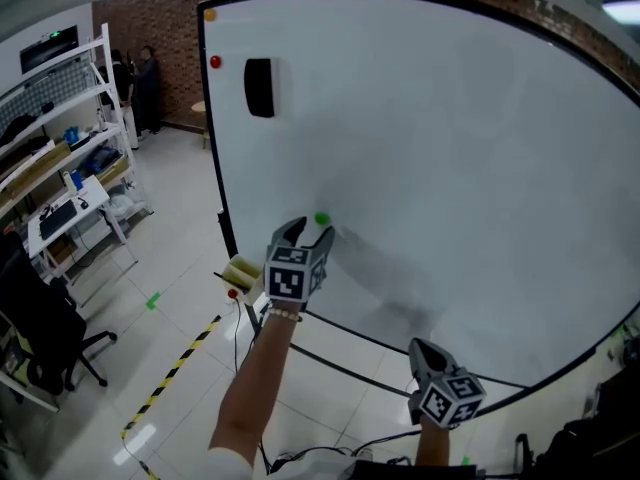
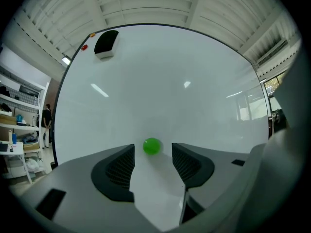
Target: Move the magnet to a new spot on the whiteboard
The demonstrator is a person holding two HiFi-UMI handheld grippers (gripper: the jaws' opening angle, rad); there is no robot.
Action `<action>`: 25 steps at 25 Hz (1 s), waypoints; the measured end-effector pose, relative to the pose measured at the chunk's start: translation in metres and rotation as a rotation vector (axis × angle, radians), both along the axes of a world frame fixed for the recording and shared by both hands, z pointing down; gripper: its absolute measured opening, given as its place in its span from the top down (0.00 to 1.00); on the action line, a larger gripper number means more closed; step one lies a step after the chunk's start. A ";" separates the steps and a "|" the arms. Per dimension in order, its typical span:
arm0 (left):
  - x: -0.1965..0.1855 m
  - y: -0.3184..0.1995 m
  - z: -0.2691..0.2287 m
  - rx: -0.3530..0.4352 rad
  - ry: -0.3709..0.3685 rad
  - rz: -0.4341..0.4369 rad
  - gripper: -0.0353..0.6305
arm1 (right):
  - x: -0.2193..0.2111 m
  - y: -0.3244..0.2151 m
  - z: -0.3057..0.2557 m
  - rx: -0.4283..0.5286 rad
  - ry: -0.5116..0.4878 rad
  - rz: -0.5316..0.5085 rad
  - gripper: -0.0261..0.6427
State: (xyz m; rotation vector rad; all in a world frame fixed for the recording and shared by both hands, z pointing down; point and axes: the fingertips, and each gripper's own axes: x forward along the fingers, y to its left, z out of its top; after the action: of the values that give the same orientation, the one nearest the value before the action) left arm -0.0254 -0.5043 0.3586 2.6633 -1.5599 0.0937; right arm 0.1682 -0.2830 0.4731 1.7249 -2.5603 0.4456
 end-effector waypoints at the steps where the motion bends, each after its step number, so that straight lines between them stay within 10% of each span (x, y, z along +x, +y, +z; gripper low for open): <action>1: 0.000 -0.002 -0.001 0.002 0.001 0.001 0.59 | 0.002 0.000 -0.001 -0.001 -0.001 0.005 0.95; 25: 0.008 -0.020 0.007 -0.013 -0.038 0.003 0.75 | 0.010 -0.006 0.003 -0.005 -0.008 0.019 0.95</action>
State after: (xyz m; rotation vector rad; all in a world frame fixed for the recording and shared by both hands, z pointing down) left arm -0.0171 -0.5241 0.3652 2.6689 -1.5605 0.1545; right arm 0.1785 -0.2895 0.4764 1.7502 -2.5482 0.4600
